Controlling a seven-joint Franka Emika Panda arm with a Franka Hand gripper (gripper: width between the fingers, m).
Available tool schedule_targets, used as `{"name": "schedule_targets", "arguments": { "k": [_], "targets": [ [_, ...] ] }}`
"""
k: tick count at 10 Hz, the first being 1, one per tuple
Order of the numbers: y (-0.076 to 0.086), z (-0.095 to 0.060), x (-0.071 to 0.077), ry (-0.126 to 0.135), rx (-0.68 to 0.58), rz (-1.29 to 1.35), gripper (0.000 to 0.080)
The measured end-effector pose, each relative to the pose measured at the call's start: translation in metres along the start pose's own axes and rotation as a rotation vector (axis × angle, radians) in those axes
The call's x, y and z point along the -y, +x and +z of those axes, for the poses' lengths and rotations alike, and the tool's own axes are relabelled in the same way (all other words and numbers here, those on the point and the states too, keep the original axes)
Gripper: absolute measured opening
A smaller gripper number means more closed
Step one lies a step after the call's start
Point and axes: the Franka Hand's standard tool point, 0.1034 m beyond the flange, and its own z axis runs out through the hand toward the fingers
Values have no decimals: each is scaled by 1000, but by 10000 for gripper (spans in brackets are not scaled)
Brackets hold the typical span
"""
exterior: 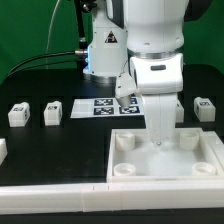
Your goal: Assemble one leg
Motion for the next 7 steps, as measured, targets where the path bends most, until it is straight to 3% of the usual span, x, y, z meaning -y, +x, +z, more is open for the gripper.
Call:
{"name": "schedule_targets", "arguments": {
  "k": [3, 5, 7],
  "targets": [
    [-3, -21, 21, -20, 18, 34, 648],
    [-3, -42, 34, -79, 21, 71, 648],
    [-4, -36, 34, -68, 18, 97, 648]
  ]
}}
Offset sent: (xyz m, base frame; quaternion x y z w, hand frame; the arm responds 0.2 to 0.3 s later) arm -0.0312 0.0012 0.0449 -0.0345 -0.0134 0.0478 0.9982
